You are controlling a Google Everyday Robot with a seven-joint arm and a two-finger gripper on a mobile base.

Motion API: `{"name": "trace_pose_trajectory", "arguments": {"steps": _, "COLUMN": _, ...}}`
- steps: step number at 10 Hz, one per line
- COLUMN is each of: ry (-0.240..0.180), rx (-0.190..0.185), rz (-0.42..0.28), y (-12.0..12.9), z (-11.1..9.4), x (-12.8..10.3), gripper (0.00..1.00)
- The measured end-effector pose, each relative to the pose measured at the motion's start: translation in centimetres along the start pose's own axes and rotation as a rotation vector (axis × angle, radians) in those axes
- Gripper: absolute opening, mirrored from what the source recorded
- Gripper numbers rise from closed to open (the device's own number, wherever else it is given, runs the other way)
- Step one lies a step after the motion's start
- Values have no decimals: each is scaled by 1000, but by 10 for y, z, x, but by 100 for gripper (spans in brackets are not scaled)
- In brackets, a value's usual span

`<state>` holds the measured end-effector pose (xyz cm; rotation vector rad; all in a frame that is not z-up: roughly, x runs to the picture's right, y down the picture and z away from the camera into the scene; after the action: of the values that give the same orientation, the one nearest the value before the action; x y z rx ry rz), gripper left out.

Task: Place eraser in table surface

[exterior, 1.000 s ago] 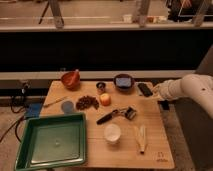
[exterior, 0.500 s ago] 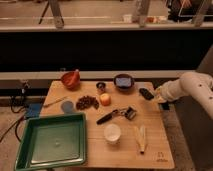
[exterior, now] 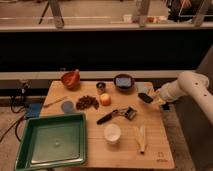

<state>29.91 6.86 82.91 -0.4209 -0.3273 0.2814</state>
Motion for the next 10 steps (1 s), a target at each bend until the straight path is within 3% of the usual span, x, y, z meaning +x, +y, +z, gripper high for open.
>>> {"name": "trace_pose_trajectory", "arguments": {"steps": 1, "ry": 12, "rx": -10, "rz": -6, "y": 1, "z": 2, "x": 2, "gripper": 8}}
{"name": "trace_pose_trajectory", "arguments": {"steps": 5, "ry": 141, "rx": -19, "rz": -3, "y": 8, "z": 1, "x": 18, "gripper": 50}}
{"name": "trace_pose_trajectory", "arguments": {"steps": 8, "ry": 163, "rx": -46, "rz": 16, "y": 11, "z": 3, "x": 24, "gripper": 76}}
{"name": "trace_pose_trajectory", "arguments": {"steps": 10, "ry": 152, "rx": -60, "rz": 31, "y": 12, "z": 5, "x": 25, "gripper": 80}}
